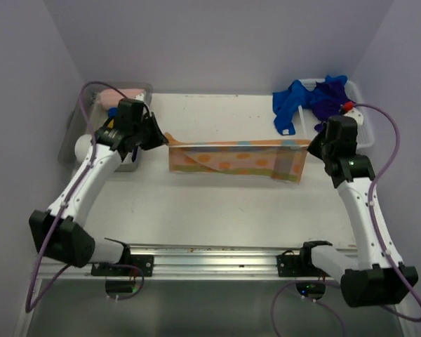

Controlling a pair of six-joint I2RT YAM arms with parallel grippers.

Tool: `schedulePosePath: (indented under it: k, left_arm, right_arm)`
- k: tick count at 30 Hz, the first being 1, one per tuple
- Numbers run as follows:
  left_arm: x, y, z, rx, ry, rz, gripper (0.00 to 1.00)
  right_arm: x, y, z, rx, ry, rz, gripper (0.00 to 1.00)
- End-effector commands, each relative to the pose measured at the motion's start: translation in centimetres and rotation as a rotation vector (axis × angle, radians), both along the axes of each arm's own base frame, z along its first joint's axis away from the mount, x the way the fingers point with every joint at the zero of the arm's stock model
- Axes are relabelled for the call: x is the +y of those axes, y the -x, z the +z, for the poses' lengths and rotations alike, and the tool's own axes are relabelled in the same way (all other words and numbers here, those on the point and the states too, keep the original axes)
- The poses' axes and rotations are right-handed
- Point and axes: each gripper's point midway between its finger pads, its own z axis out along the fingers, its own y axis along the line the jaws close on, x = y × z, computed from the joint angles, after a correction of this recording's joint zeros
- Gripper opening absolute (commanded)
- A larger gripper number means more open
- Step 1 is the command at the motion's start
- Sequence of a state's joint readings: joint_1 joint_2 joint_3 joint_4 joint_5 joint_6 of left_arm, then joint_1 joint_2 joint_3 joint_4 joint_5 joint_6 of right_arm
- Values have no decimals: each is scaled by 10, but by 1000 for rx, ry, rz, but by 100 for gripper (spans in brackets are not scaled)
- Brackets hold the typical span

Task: Roll the towels
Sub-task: Flatten the towel

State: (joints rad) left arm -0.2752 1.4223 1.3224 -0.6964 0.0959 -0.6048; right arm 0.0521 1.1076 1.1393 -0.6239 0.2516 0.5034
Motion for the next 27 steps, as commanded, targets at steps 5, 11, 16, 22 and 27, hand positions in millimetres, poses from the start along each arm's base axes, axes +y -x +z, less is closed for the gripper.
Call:
schedulePosePath:
  k: [5, 11, 16, 22, 27]
  left_arm:
    - [23, 47, 76, -256, 27, -7, 0]
    - [35, 88, 100, -316, 60, 22, 0]
    - [46, 123, 110, -290, 70, 59, 0]
    - [35, 145, 85, -141, 190, 101, 0]
    - [31, 120, 20, 1, 187, 193, 0]
  right_arm:
    - [-21, 70, 58, -108, 47, -69, 0]
    - [-27, 118, 75, -153, 58, -92, 0]
    - [-29, 153, 89, -181, 54, -100, 0]
    - [-18, 154, 70, -148, 3, -59, 0]
    - [-3, 111, 1, -20, -51, -19, 0]
